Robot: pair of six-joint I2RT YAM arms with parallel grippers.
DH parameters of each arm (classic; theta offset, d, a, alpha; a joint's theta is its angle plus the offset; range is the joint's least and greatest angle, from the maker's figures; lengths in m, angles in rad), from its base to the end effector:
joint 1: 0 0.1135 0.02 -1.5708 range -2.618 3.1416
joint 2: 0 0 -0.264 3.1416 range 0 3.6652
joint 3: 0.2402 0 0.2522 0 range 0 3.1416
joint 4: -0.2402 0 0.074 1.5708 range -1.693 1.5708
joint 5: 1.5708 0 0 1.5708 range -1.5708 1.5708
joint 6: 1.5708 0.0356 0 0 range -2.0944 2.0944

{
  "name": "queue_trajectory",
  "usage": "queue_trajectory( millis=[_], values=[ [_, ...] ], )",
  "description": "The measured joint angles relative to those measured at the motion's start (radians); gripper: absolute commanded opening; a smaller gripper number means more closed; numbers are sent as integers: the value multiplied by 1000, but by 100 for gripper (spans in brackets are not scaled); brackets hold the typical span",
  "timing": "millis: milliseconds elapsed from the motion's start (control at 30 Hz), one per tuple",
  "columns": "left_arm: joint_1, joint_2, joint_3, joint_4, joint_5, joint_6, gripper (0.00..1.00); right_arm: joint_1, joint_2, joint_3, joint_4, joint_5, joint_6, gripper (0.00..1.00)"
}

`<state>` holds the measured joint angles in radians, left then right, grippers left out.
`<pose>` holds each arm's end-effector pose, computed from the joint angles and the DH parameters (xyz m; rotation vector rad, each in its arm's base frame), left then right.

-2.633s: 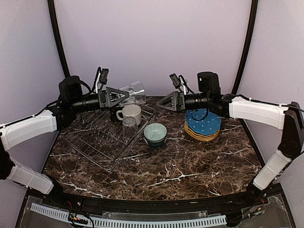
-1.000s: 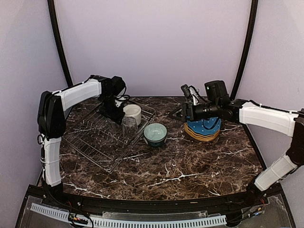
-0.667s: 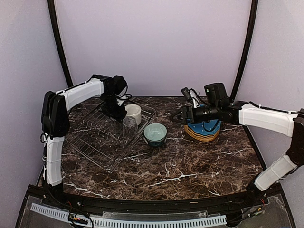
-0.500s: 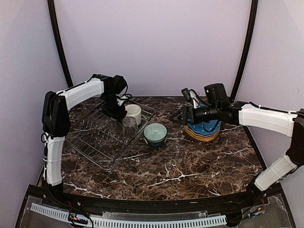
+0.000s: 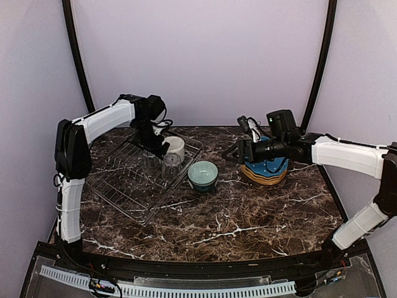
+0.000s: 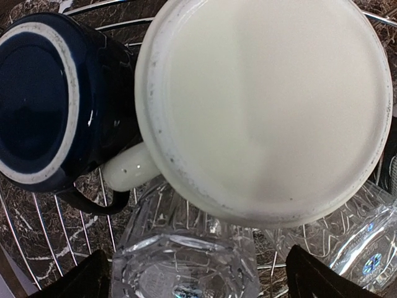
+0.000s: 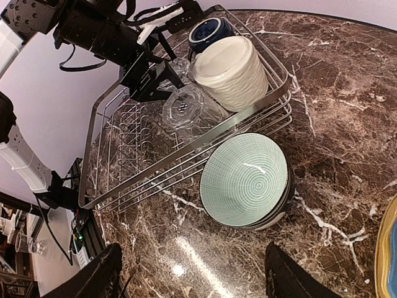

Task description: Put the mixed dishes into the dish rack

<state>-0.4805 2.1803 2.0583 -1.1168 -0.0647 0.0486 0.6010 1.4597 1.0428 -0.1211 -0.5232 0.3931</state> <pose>0.4066 -0.2093 0.2562 0.7184 2.7101 -0.0120 0.2613 0.2007 0.2778 -0.5651 2.1696 1.1218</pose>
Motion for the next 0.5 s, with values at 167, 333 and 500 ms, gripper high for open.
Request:
queue_trajectory(
  millis=[167,333,500],
  values=[
    [1,-10,0,0,-19,0,99,-1,-5,0,-26,50,-9,76],
    [6,-74,0,0,-87,1,99,-35,-30,5,-114,156,-29,76],
    [6,-229,-52,44,-144,0,99,-114,-30,32,-208,296,-67,75]
  ],
)
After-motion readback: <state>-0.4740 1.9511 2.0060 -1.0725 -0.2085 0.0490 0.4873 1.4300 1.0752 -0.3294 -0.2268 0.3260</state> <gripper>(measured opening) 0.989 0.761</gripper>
